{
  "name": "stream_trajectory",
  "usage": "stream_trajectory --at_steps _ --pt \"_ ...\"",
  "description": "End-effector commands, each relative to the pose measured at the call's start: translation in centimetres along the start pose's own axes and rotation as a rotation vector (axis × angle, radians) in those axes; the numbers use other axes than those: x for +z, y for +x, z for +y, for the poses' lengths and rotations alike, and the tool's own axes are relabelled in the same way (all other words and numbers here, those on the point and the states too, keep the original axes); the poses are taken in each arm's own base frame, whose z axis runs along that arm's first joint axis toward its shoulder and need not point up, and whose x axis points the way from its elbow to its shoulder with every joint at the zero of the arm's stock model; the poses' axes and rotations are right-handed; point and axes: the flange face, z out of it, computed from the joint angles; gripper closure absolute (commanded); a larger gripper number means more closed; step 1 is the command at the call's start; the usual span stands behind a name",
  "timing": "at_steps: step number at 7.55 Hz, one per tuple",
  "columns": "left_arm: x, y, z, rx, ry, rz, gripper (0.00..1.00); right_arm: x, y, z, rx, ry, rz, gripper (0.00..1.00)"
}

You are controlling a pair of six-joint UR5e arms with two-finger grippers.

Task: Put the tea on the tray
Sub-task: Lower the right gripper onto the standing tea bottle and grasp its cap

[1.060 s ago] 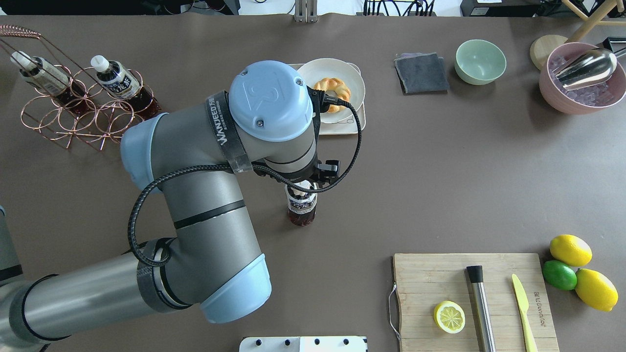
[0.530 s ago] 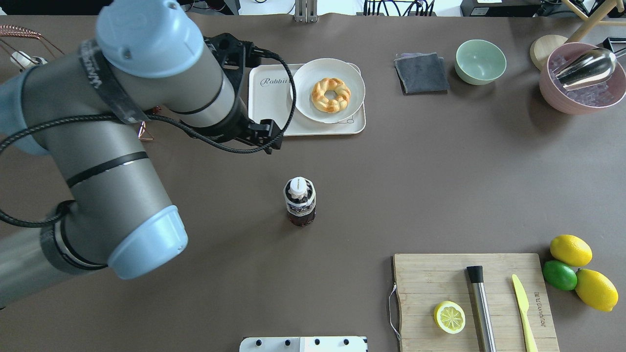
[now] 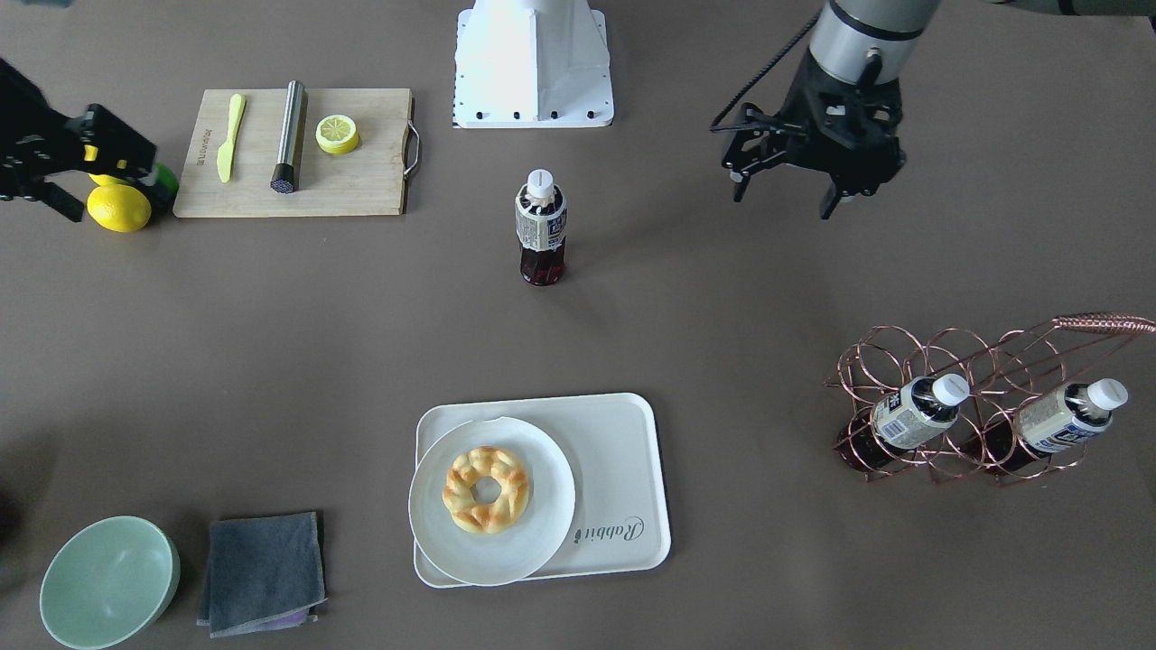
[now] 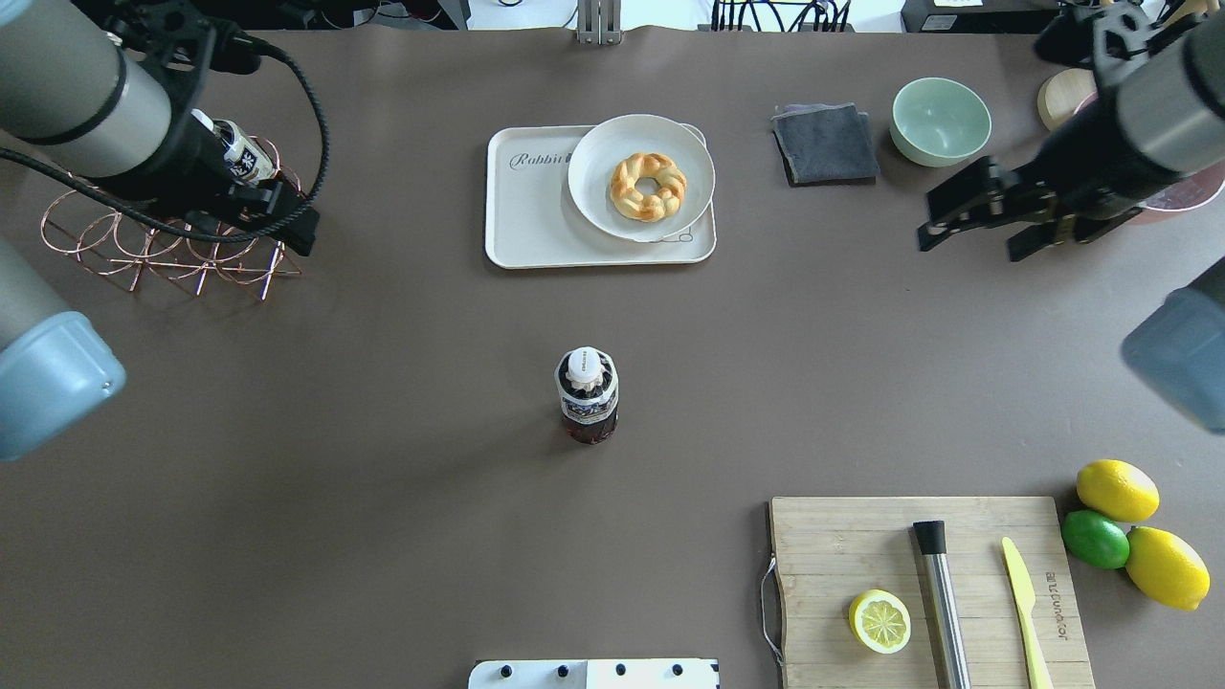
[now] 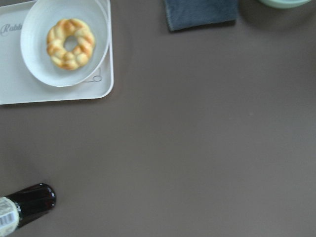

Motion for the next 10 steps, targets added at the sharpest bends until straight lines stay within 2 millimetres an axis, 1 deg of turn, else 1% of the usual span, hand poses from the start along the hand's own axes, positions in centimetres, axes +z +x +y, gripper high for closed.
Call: stream_trajectory --at_steps 1,2,3,4,5,6,7,8,9,10 --pt "-1.3 -11.1 0.7 0.038 -0.015 -0.063 0.03 6.8 -17.5 7.6 0.077 0.035 -0.022 0.00" --pt "-1.9 -14.6 1.3 0.047 -0.023 -0.074 0.03 8.0 -21.0 9.3 0.103 0.026 -0.037 0.00" --pt "-2.3 -17.2 2.0 0.046 -0.024 -0.089 0.03 9.4 -24.6 9.5 0.143 0.031 -0.039 0.00" --pt "-2.7 -18.3 2.3 0.046 -0.024 -0.091 0.03 10.8 -28.5 9.7 0.147 0.046 -0.037 0.01" --pt "-2.6 -18.9 2.8 0.043 -0.030 -0.094 0.03 11.7 -30.5 9.4 0.177 0.048 -0.027 0.02" --pt "-2.6 -19.1 2.9 0.047 -0.031 -0.095 0.03 12.3 -30.7 9.9 0.174 0.054 -0.002 0.06" --pt "-2.5 -19.2 3.0 0.056 -0.034 -0.095 0.03 13.3 -31.3 11.0 0.161 0.061 0.016 0.13" --pt "-2.5 -19.2 3.0 0.056 -0.034 -0.095 0.03 13.7 -31.5 11.3 0.157 0.065 0.021 0.22" --pt "-2.7 -19.1 3.1 0.059 -0.031 -0.094 0.03 14.6 -31.7 11.2 0.148 0.084 0.040 0.26" --pt "-2.7 -19.1 3.1 0.059 -0.031 -0.094 0.03 14.5 -32.0 11.1 0.141 0.095 0.041 0.29"
